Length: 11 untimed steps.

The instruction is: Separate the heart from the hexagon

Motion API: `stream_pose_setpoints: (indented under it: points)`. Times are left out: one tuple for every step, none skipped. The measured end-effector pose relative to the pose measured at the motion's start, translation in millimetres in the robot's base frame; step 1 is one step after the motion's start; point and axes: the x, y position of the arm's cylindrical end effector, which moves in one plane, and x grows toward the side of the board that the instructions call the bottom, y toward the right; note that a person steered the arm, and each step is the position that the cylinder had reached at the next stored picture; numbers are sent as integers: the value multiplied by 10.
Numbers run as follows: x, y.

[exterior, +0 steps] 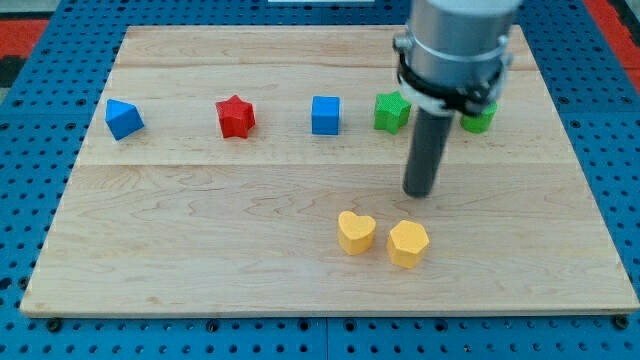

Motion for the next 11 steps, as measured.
stream_pose_setpoints:
  points:
    - [586,341]
    - [785,-167]
    - [410,-1019]
    - [-48,-1101]
    - [-68,-1144]
    - [120,-1513]
    - [-32,-1892]
    - [-403,-1892]
    - [-606,-1892]
    - [-755,-1892]
    - [-935,-1892]
